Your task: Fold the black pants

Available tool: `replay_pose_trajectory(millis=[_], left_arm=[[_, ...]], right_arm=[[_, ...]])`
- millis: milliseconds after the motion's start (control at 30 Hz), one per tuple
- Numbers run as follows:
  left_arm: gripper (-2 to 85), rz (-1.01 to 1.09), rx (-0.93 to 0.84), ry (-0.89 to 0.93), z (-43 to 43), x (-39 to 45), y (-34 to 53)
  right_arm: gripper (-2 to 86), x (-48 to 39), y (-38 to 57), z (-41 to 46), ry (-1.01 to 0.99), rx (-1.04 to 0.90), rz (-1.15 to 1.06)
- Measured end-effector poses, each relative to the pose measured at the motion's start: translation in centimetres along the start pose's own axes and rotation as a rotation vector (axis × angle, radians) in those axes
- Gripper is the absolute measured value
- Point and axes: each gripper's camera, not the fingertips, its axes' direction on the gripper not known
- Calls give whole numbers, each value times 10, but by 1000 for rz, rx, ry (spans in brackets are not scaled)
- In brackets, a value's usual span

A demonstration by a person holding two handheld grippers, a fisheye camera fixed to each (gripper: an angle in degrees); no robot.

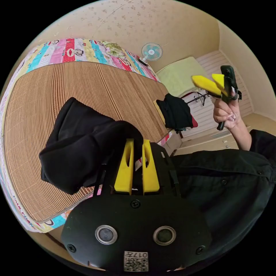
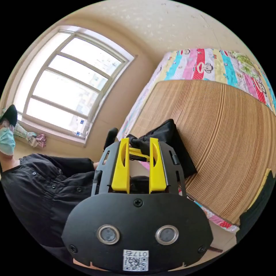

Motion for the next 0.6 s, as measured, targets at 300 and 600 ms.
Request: replay_pose_trajectory(millis=[300, 600], left_arm=[[50, -72, 92, -27, 51, 36, 52], [48, -198, 212, -95, 95, 52, 85]], right_arm=[[138, -56, -74, 166, 51, -350, -276], [136, -122, -93, 309, 159, -678, -417]])
